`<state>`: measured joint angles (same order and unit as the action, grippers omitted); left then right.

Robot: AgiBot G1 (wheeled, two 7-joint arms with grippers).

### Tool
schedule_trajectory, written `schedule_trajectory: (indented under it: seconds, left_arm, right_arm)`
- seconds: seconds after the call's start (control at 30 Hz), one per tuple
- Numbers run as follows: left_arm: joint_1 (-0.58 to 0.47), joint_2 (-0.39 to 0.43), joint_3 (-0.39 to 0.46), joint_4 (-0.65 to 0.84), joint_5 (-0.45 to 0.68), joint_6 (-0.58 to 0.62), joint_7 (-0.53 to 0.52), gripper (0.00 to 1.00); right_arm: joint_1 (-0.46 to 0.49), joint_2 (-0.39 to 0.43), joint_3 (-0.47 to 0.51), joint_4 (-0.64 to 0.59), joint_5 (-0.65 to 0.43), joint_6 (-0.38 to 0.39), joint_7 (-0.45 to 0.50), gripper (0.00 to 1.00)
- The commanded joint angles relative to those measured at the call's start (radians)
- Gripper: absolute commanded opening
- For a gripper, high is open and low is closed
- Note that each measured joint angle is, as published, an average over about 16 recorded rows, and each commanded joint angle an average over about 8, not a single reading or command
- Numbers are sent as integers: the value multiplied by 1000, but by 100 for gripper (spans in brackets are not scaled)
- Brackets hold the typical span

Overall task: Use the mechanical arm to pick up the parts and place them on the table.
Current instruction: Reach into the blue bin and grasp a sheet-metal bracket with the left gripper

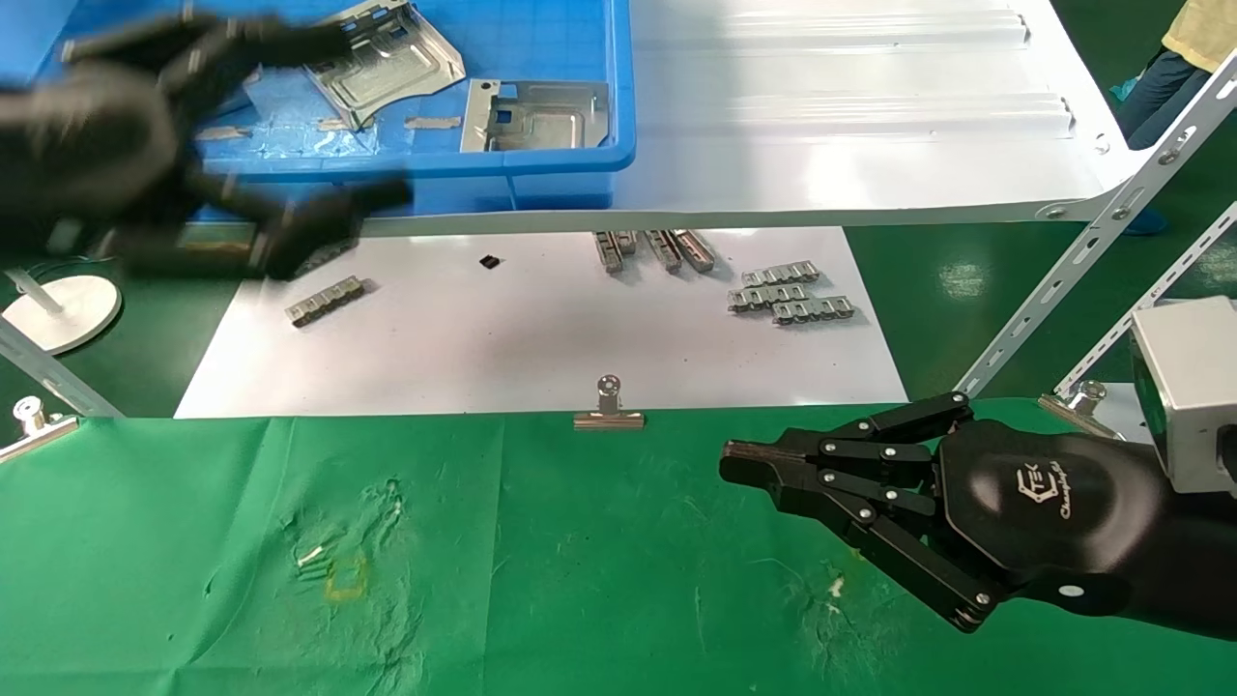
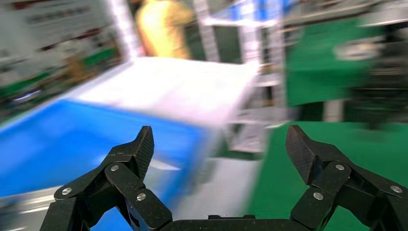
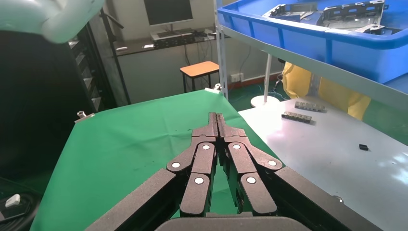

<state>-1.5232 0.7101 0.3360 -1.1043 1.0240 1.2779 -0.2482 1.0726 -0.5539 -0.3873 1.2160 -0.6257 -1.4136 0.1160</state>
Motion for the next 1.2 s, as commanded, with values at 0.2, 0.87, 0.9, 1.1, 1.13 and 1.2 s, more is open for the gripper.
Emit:
schedule_trajectory:
  seconds: [0.2, 0.87, 0.9, 1.1, 1.13, 1.2]
  left_arm:
    - [-334, 183, 160, 327, 344, -140, -57, 100]
    - [-642, 446, 305, 965, 617, -274, 45, 0]
    - [-644, 448, 304, 974, 615, -275, 53, 0]
    - [-654, 463, 301, 1023, 611, -282, 75, 0]
    - [-655, 465, 301, 1030, 611, -283, 76, 0]
    - [-658, 468, 301, 1043, 611, -287, 75, 0]
  right_arm:
    - [0, 0, 0, 0, 0, 0, 0, 0]
    - [0, 0, 0, 0, 0, 0, 0, 100]
    - [0, 0, 0, 0, 0, 0, 0, 100]
    - [0, 0, 0, 0, 0, 0, 0, 100]
    - [0, 0, 0, 0, 0, 0, 0, 100]
    - [0, 0, 0, 0, 0, 0, 0, 100]
